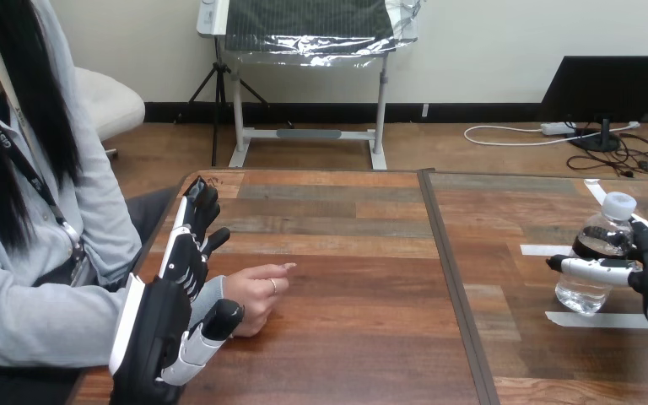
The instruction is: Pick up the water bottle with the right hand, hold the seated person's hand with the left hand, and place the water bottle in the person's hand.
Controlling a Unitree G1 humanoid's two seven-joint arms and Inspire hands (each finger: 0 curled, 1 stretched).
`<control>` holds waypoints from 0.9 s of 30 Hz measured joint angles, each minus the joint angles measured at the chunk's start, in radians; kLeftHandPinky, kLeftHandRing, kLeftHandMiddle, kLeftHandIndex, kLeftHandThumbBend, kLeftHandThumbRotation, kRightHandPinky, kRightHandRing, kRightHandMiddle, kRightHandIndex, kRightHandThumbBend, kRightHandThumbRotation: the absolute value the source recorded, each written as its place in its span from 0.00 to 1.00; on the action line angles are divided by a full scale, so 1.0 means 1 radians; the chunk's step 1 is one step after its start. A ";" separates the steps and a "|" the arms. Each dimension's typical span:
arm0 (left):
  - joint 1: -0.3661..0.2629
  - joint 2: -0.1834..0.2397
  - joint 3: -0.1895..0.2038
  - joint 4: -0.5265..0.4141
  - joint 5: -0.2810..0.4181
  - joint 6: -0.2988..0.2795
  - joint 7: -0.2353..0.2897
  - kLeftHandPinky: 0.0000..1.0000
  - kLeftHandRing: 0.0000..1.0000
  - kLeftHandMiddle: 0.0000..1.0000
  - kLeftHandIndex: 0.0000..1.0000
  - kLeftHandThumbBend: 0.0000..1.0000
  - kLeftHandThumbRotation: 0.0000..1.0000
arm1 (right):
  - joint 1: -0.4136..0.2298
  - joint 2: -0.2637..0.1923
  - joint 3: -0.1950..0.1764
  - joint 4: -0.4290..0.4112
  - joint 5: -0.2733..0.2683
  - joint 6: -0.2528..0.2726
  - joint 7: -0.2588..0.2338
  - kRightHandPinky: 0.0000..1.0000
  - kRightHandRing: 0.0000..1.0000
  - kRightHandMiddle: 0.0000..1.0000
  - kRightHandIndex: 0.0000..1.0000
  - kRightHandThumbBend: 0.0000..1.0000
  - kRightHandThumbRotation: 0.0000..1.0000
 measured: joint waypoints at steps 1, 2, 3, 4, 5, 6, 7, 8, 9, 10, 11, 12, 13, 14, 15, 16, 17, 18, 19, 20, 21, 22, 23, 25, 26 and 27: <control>0.000 0.000 0.000 0.000 0.000 0.000 0.000 0.90 0.97 1.00 1.00 1.00 0.86 | 0.000 0.001 0.000 0.000 0.002 0.000 0.000 0.85 0.90 0.91 0.93 0.74 0.10; 0.000 0.000 0.000 0.000 0.000 0.000 0.000 0.90 0.97 1.00 1.00 1.00 0.86 | 0.000 0.002 0.000 0.000 0.003 0.000 0.000 0.84 0.90 0.91 0.93 0.74 0.09; 0.001 0.001 0.000 0.000 0.000 0.000 0.000 0.90 0.97 1.00 1.00 1.00 0.86 | 0.000 0.003 0.000 0.000 0.005 0.000 0.000 0.84 0.90 0.91 0.92 0.74 0.08; 0.001 0.001 0.000 0.000 0.000 0.000 0.000 0.90 0.97 1.00 1.00 1.00 0.86 | 0.000 0.004 -0.001 0.000 0.007 0.000 0.000 0.84 0.89 0.91 0.92 0.74 0.07; 0.002 0.002 0.000 0.000 -0.001 0.000 -0.001 0.90 0.97 1.00 1.00 1.00 0.86 | 0.000 0.006 -0.001 0.000 0.008 -0.001 -0.001 0.83 0.89 0.91 0.92 0.75 0.06; 0.002 0.002 0.000 0.000 -0.001 0.000 -0.001 0.90 0.97 1.00 1.00 1.00 0.86 | 0.000 0.007 -0.002 0.000 0.009 -0.001 -0.002 0.83 0.89 0.90 0.91 0.75 0.05; 0.003 0.003 0.000 0.000 -0.002 0.000 -0.001 0.90 0.97 1.00 1.00 1.00 0.86 | 0.000 0.008 -0.003 0.000 0.011 -0.002 -0.004 0.82 0.89 0.90 0.91 0.76 0.04; 0.004 0.003 0.000 0.000 -0.002 0.000 -0.002 0.90 0.97 1.00 1.00 1.00 0.86 | 0.000 0.009 -0.004 0.000 0.014 -0.003 -0.006 0.82 0.88 0.90 0.91 0.76 0.03; 0.004 0.004 0.000 0.000 -0.003 0.000 -0.002 0.90 0.97 1.00 1.00 1.00 0.86 | 0.001 0.011 -0.006 0.000 0.016 -0.004 -0.009 0.81 0.88 0.89 0.90 0.76 0.02; 0.005 0.004 0.000 0.000 -0.004 0.000 -0.003 0.90 0.97 1.00 1.00 1.00 0.86 | 0.001 0.012 -0.007 0.000 0.019 -0.006 -0.012 0.81 0.88 0.89 0.90 0.77 0.02; 0.006 0.004 0.000 0.000 -0.005 0.000 -0.004 0.90 0.97 1.00 1.00 1.00 0.86 | 0.001 0.013 -0.009 0.000 0.022 -0.008 -0.016 0.80 0.87 0.89 0.89 0.77 0.01; 0.007 0.005 0.000 0.000 -0.006 0.000 -0.005 0.90 0.97 1.00 1.00 1.00 0.86 | 0.002 0.015 -0.010 0.000 0.025 -0.011 -0.020 0.79 0.87 0.88 0.89 0.77 0.01; 0.007 0.005 0.000 0.000 -0.007 0.000 -0.006 0.90 0.97 1.00 1.00 1.00 0.86 | 0.003 0.016 -0.013 0.000 0.028 -0.014 -0.026 0.79 0.86 0.88 0.88 0.78 0.01; 0.008 0.005 0.000 0.000 -0.008 0.000 -0.006 0.90 0.97 1.00 1.00 1.00 0.86 | 0.003 0.018 -0.015 0.000 0.029 -0.017 -0.029 0.78 0.86 0.88 0.88 0.78 0.01; 0.009 0.005 0.000 0.000 -0.008 0.000 -0.007 0.90 0.97 1.00 0.99 1.00 0.86 | 0.004 0.019 -0.018 0.000 0.030 -0.021 -0.034 0.77 0.85 0.87 0.87 0.78 0.00; 0.009 0.005 0.000 0.000 -0.009 0.000 -0.007 0.90 0.97 1.00 0.99 1.00 0.86 | 0.004 0.021 -0.022 0.000 0.032 -0.024 -0.038 0.77 0.85 0.87 0.87 0.79 0.00; 0.009 0.005 0.000 0.000 -0.009 0.000 -0.007 0.90 0.97 1.00 0.99 1.00 0.86 | 0.005 0.023 -0.026 0.000 0.035 -0.029 -0.043 0.76 0.84 0.86 0.86 0.79 0.00; 0.010 0.005 0.000 0.000 -0.008 0.000 -0.008 0.90 0.97 1.00 0.99 1.00 0.86 | 0.006 0.024 -0.029 0.000 0.037 -0.033 -0.047 0.75 0.84 0.86 0.86 0.79 0.00; 0.010 0.005 0.000 0.000 -0.008 0.000 -0.008 0.90 0.97 1.00 0.99 1.00 0.86 | 0.007 0.026 -0.031 0.000 0.040 -0.039 -0.054 0.74 0.83 0.85 0.85 0.80 0.00; 0.010 0.005 0.000 0.000 -0.008 0.000 -0.008 0.90 0.97 1.00 0.99 1.00 0.86 | 0.008 0.028 -0.033 0.000 0.041 -0.042 -0.059 0.73 0.82 0.85 0.85 0.80 0.00; 0.010 0.005 0.000 0.000 -0.008 0.000 -0.008 0.90 0.97 1.00 0.99 1.00 0.86 | 0.009 0.030 -0.034 0.000 0.042 -0.045 -0.064 0.73 0.81 0.84 0.84 0.80 0.00; 0.010 0.005 0.000 0.000 -0.008 0.000 -0.008 0.90 0.97 1.00 0.99 1.00 0.86 | 0.010 0.031 -0.036 0.000 0.043 -0.048 -0.070 0.72 0.81 0.84 0.84 0.80 0.00; 0.010 0.005 0.000 0.000 -0.008 0.000 -0.008 0.89 0.97 1.00 0.99 1.00 0.86 | 0.011 0.033 -0.036 0.000 0.044 -0.051 -0.076 0.71 0.79 0.83 0.82 0.81 0.00; 0.010 0.005 0.000 0.000 -0.008 0.000 -0.008 0.89 0.97 1.00 0.99 1.00 0.87 | 0.013 0.037 -0.037 0.000 0.044 -0.058 -0.093 0.69 0.77 0.81 0.80 0.81 0.00; 0.010 0.005 0.000 0.000 -0.008 0.000 -0.008 0.89 0.97 1.00 0.99 1.00 0.87 | 0.014 0.038 -0.037 0.000 0.044 -0.060 -0.100 0.69 0.76 0.79 0.79 0.81 0.00; 0.011 0.005 0.000 -0.001 -0.009 0.000 -0.008 0.89 0.97 1.00 0.99 1.00 0.87 | 0.015 0.040 -0.037 0.000 0.043 -0.063 -0.109 0.68 0.75 0.78 0.78 0.81 0.00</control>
